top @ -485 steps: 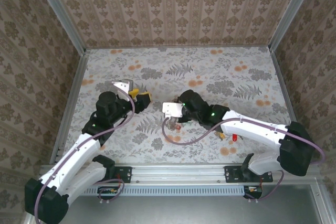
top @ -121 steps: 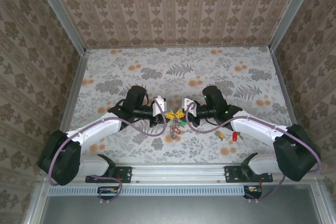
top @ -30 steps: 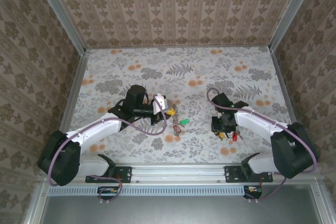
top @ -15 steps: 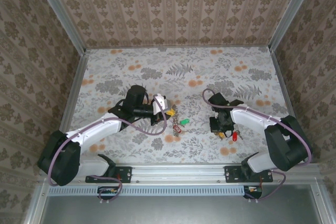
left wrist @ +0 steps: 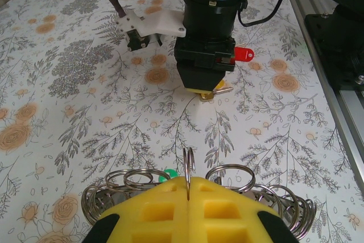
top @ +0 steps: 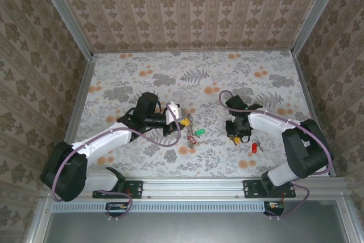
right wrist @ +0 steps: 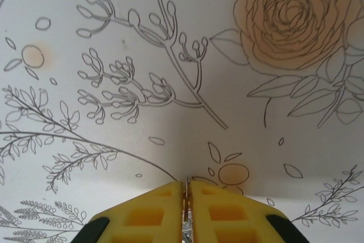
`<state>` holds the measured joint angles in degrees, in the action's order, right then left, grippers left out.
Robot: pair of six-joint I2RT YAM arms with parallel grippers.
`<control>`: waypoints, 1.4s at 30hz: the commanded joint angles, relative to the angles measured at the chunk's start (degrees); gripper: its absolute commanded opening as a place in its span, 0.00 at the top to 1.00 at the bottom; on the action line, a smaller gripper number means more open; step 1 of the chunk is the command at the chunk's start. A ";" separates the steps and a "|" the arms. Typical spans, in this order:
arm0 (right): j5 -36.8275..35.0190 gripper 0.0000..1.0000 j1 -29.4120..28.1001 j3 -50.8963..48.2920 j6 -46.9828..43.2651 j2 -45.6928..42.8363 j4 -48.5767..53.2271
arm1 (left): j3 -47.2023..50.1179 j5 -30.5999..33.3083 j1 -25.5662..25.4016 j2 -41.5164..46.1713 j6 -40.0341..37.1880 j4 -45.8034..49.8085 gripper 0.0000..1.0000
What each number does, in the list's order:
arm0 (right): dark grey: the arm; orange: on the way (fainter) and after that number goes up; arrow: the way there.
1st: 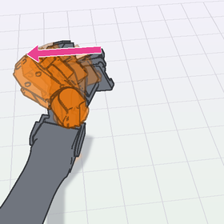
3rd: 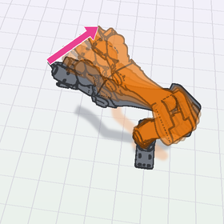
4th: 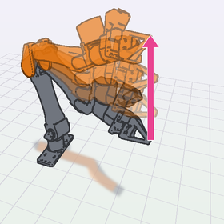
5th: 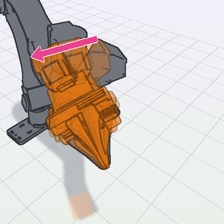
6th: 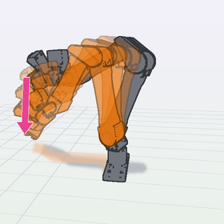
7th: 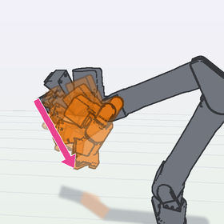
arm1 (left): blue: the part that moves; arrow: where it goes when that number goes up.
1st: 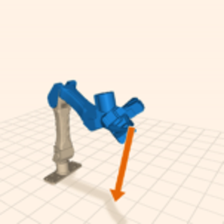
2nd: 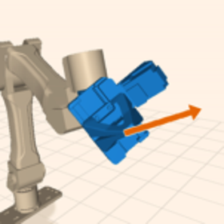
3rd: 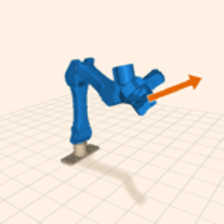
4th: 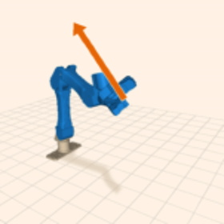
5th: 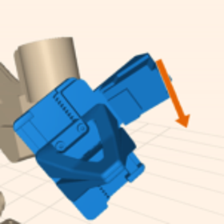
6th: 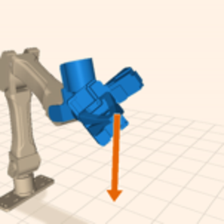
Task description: Put the keys on the keyring
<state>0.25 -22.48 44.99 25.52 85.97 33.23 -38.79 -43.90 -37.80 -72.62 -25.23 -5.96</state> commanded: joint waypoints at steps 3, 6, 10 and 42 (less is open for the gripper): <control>-1.23 0.78 0.67 4.03 -0.45 -1.31 3.56 | -0.90 -1.92 0.18 0.73 0.25 -0.32 1.00; -2.82 0.71 0.77 5.11 -1.64 -1.76 6.72 | -1.02 -1.82 0.10 0.64 0.21 -0.30 1.00; -2.46 0.68 0.75 5.33 -2.32 -1.84 9.12 | -1.24 -2.01 0.10 0.72 0.02 -0.03 1.00; 1.44 0.85 0.84 5.96 -3.87 4.38 5.63 | -1.19 -1.81 0.01 0.82 0.01 0.58 1.00</control>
<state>0.73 -21.89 49.21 22.44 90.06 39.00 -38.79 -43.90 -37.80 -72.62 -25.23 -5.37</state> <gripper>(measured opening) 0.150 0.043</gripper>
